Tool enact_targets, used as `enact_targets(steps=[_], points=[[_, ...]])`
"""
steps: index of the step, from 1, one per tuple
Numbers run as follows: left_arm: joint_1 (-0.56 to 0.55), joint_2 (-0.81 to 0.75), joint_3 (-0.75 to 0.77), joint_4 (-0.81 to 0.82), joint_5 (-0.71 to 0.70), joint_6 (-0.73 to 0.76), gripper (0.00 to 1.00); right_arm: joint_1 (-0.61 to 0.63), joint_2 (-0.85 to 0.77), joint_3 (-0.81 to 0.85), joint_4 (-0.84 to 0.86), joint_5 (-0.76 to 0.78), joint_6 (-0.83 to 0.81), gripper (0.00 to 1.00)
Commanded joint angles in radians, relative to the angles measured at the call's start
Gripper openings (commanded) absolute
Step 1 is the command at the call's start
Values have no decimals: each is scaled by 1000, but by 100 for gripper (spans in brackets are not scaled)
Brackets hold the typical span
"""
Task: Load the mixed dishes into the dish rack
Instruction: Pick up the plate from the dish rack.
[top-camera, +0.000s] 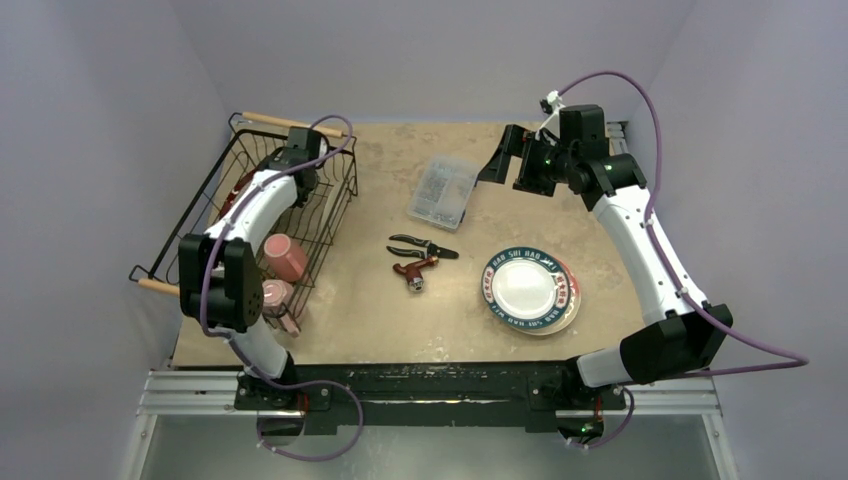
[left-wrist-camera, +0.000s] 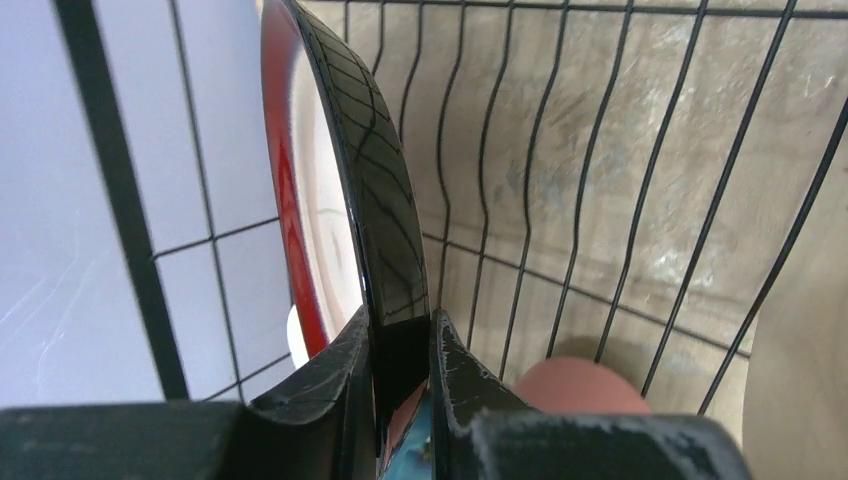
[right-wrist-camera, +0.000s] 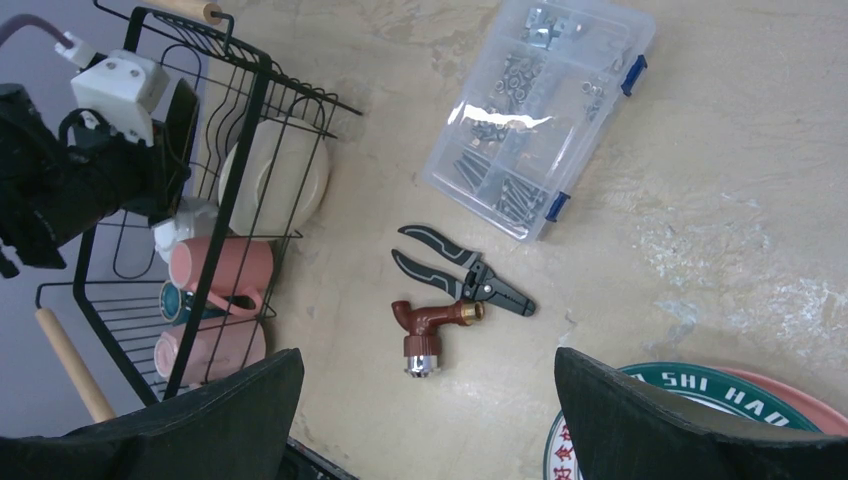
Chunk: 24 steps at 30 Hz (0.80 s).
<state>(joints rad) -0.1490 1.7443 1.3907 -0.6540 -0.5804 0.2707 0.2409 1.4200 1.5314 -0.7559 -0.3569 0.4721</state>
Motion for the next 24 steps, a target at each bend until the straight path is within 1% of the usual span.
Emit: enact_targets(steps=[1, 5, 8, 11, 14, 16, 18, 21, 24], points=[[12, -167, 11, -23, -124, -16, 0, -1, -26, 52, 10, -14, 6, 99], [12, -250, -10, 5, -130, -7, 0, 0, -21, 62, 10, -20, 10, 99], [12, -285, 13, -10, -126, -4, 0, 0, -15, 61, 12, -27, 15, 99], [12, -329, 96, -80, -118, -50, 0, 1, -13, 62, 17, -31, 15, 99], [12, -376, 224, -218, -51, -170, 0, 3, -12, 61, 24, -35, 4, 99], [11, -427, 302, -303, 30, -239, 0, 4, -11, 58, 32, -49, -6, 99], [11, -494, 346, -336, 137, -297, 0, 7, -10, 59, 45, -62, -16, 99], [11, -608, 337, -251, 439, -364, 0, 13, -13, 48, 90, -77, -19, 99], [12, -696, 282, -84, 752, -478, 0, 25, -18, 41, 142, -114, -22, 98]])
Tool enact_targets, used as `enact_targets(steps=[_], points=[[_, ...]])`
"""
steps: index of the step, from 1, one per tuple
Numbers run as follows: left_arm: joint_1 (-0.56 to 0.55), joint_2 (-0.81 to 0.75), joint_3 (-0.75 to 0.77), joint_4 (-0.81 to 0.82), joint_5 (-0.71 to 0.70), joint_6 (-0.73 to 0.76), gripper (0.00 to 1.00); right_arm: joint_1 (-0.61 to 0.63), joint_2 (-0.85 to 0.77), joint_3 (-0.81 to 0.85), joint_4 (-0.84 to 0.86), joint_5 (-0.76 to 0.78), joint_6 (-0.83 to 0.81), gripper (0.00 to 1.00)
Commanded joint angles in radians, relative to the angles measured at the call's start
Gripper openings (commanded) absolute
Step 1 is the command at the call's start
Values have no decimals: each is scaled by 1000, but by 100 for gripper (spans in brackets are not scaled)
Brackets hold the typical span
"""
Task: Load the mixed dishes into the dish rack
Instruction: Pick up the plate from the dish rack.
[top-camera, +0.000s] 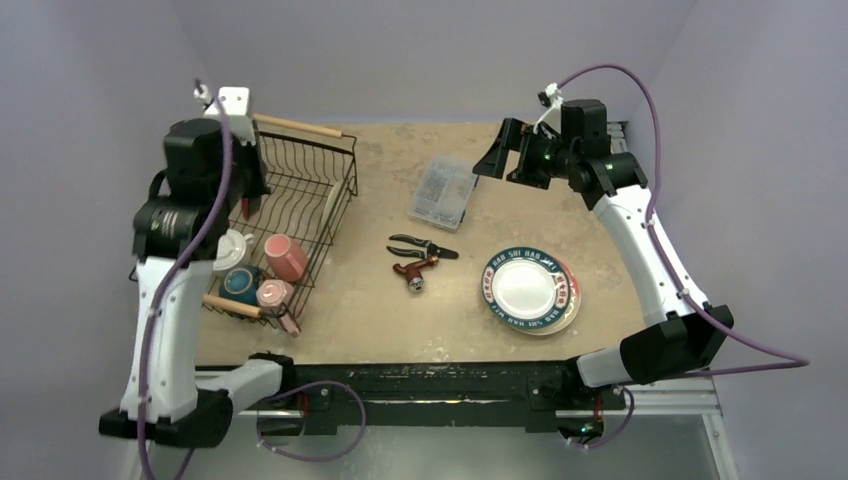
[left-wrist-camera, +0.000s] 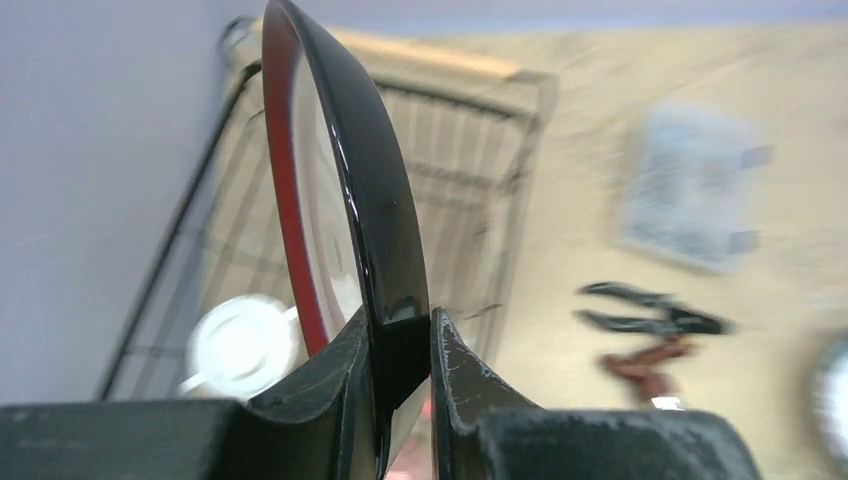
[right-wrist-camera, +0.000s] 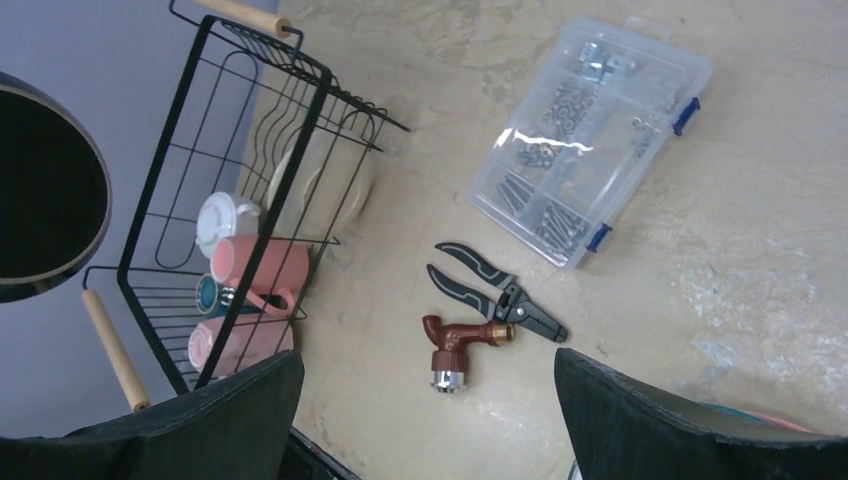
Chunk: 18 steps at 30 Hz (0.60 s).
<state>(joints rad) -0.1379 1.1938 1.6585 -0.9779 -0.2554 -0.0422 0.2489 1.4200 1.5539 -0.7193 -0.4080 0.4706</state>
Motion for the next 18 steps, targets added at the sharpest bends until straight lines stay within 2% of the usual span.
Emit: enact_targets(steps=[1, 4, 9, 13, 18], points=[[1, -162, -5, 302, 522, -206, 0, 24, -19, 18, 125, -75, -24, 98], [-1, -186, -81, 514, 800, -339, 0, 33, -23, 17, 187, -143, 0, 98], [-11, -180, -200, 844, 1044, -598, 0, 47, -58, -23, 385, -263, 70, 99], [-65, -162, -279, 1080, 1086, -877, 0, 76, -95, -99, 617, -370, 66, 99], [-93, -134, -319, 1321, 1162, -1093, 0, 75, -107, -157, 833, -469, 174, 99]])
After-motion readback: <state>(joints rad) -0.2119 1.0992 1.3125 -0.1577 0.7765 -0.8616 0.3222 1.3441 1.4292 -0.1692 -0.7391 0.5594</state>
